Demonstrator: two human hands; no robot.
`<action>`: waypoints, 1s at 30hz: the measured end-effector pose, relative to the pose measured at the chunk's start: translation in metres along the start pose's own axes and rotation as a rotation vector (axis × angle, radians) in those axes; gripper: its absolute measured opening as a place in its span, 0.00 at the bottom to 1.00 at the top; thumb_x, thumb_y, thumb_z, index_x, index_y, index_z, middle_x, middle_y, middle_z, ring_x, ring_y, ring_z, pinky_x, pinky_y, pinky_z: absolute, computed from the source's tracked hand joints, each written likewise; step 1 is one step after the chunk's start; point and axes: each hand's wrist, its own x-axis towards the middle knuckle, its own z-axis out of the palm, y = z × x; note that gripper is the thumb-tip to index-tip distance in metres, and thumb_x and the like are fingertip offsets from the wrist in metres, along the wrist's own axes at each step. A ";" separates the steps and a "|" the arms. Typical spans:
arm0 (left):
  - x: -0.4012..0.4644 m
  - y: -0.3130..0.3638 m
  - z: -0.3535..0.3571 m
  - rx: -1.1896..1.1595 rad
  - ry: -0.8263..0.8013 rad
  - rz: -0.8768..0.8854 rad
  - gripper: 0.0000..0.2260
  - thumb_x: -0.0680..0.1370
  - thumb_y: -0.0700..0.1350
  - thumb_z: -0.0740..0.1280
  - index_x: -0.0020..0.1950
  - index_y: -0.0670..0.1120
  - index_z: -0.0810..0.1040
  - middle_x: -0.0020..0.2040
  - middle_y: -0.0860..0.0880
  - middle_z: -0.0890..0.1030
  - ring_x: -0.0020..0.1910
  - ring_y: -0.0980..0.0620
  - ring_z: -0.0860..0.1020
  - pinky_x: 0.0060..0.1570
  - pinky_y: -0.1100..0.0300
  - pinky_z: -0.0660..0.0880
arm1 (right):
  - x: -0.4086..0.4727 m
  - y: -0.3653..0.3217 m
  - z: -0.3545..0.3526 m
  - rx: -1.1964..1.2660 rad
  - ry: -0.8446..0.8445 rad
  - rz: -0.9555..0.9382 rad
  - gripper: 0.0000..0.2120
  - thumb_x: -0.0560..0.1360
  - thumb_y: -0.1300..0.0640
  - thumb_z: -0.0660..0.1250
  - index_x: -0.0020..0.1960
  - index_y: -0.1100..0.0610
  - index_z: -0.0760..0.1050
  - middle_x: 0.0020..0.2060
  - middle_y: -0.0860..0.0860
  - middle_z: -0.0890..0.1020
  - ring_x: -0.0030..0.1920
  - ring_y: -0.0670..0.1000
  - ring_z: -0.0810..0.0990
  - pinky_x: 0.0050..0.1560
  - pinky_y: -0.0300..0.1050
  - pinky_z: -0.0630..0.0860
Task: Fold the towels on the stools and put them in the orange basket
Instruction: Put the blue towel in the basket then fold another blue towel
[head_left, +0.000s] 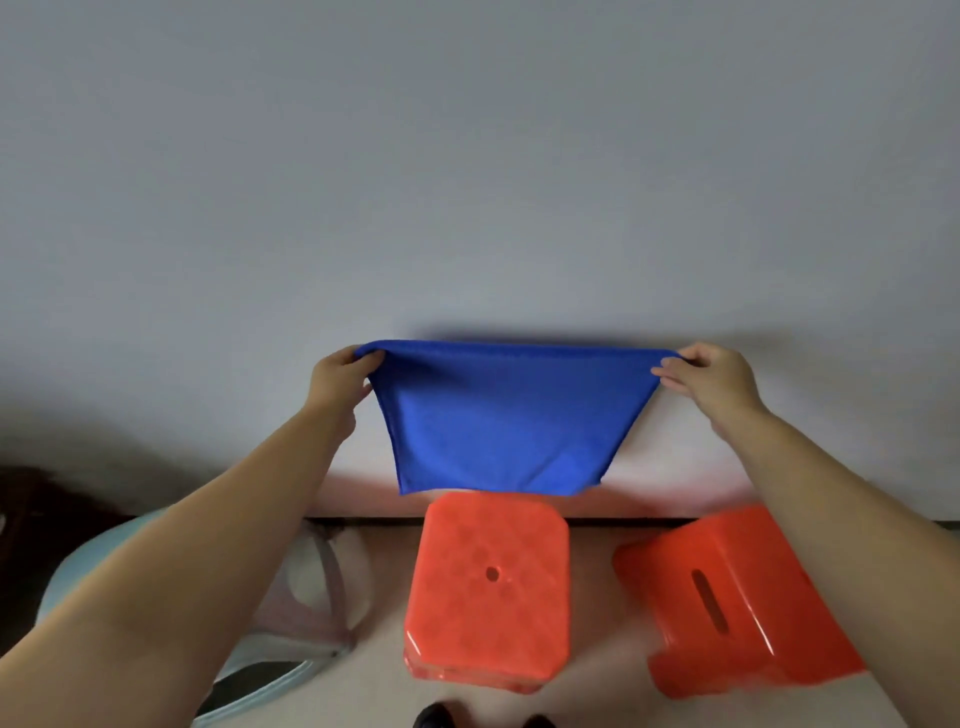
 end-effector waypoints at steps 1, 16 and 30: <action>-0.001 -0.004 -0.001 0.011 -0.019 -0.002 0.07 0.78 0.37 0.64 0.44 0.47 0.78 0.44 0.50 0.79 0.50 0.51 0.76 0.56 0.56 0.71 | -0.001 0.005 0.001 -0.009 -0.005 0.010 0.11 0.75 0.69 0.65 0.36 0.58 0.71 0.34 0.54 0.76 0.31 0.40 0.83 0.39 0.32 0.80; -0.085 -0.194 -0.066 0.407 -0.162 -0.243 0.08 0.75 0.34 0.67 0.45 0.46 0.81 0.35 0.54 0.82 0.37 0.58 0.77 0.39 0.71 0.71 | -0.107 0.169 -0.010 -0.508 -0.392 0.224 0.09 0.70 0.67 0.71 0.35 0.57 0.76 0.35 0.63 0.82 0.31 0.47 0.80 0.39 0.41 0.77; -0.102 -0.313 -0.077 0.506 -0.133 -0.499 0.06 0.75 0.34 0.67 0.47 0.42 0.82 0.38 0.48 0.81 0.41 0.52 0.74 0.42 0.65 0.70 | -0.132 0.308 0.016 -0.680 -0.530 0.415 0.07 0.71 0.64 0.71 0.37 0.60 0.74 0.31 0.54 0.80 0.34 0.49 0.80 0.38 0.44 0.74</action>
